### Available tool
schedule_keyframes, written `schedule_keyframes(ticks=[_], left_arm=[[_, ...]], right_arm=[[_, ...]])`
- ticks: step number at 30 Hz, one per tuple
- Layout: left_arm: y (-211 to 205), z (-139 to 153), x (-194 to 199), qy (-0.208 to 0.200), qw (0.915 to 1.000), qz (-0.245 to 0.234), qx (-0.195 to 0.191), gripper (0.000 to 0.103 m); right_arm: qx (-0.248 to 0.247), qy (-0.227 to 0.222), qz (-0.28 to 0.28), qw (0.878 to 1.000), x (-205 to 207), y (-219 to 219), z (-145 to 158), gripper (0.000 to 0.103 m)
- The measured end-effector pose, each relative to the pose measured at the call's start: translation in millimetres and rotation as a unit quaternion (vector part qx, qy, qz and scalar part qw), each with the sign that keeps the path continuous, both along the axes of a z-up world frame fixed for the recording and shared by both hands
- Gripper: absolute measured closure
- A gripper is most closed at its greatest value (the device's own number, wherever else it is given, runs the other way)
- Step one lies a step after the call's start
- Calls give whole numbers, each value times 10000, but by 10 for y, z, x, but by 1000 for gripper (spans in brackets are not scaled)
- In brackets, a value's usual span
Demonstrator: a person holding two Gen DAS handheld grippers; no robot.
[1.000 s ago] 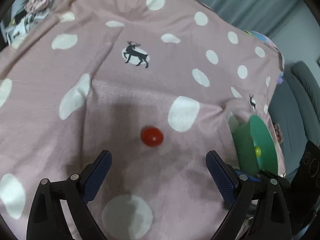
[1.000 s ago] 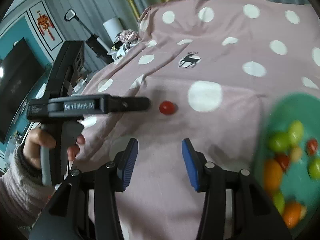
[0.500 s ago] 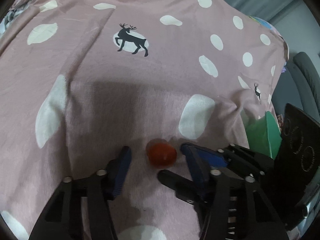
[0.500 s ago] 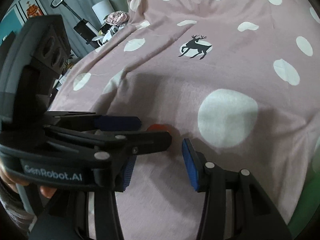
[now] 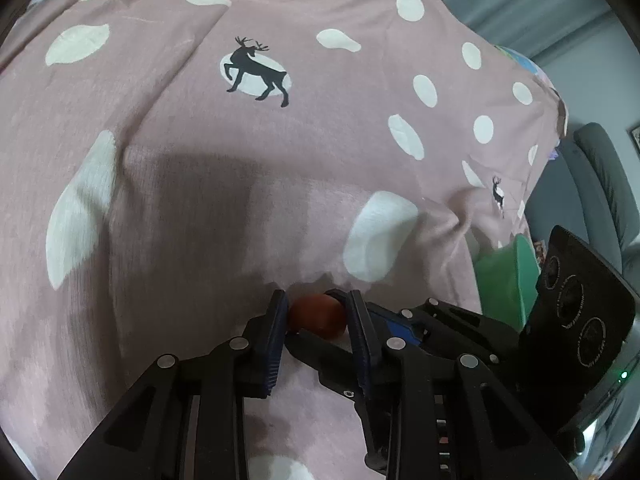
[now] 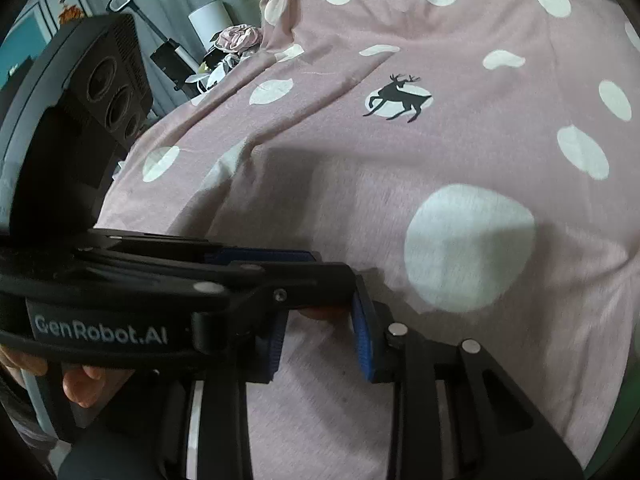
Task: Organize fruits
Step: 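Close the left gripper on the last red tomato, then carry the red tomato with the left gripper into the green bowl, then hold the red tomato low inside the green bowl with the left gripper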
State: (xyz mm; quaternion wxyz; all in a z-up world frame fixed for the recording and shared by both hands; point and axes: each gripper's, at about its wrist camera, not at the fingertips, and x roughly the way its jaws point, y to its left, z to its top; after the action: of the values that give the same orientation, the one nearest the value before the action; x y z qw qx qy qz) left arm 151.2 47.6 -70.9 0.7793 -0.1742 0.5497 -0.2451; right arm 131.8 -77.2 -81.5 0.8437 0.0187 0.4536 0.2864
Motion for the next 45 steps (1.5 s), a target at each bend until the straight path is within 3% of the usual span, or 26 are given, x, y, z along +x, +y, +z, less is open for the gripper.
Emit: schedule_keyframes(ticks=[9,22,33,45], left_arm=[[-207,469,-380,-511,9986,-129,-27,73],[-1150,1024,-880,-1238,9878,-941,56,73],[-1935,1088,-1090,-1426,9768,-1593,143,73],[-2359,1047,-1148,-1421,9715,-1875,290,73]], right_arm=[[348,-349,-201,9986,-384,-215,351,73],[505,-940,-881,9904,-1144,-1051,831,73],[386,-1144,-1546,9806,-1496,-1750,892,73],[514,-1048,-1897,9749,-1554,-2102,813,73]])
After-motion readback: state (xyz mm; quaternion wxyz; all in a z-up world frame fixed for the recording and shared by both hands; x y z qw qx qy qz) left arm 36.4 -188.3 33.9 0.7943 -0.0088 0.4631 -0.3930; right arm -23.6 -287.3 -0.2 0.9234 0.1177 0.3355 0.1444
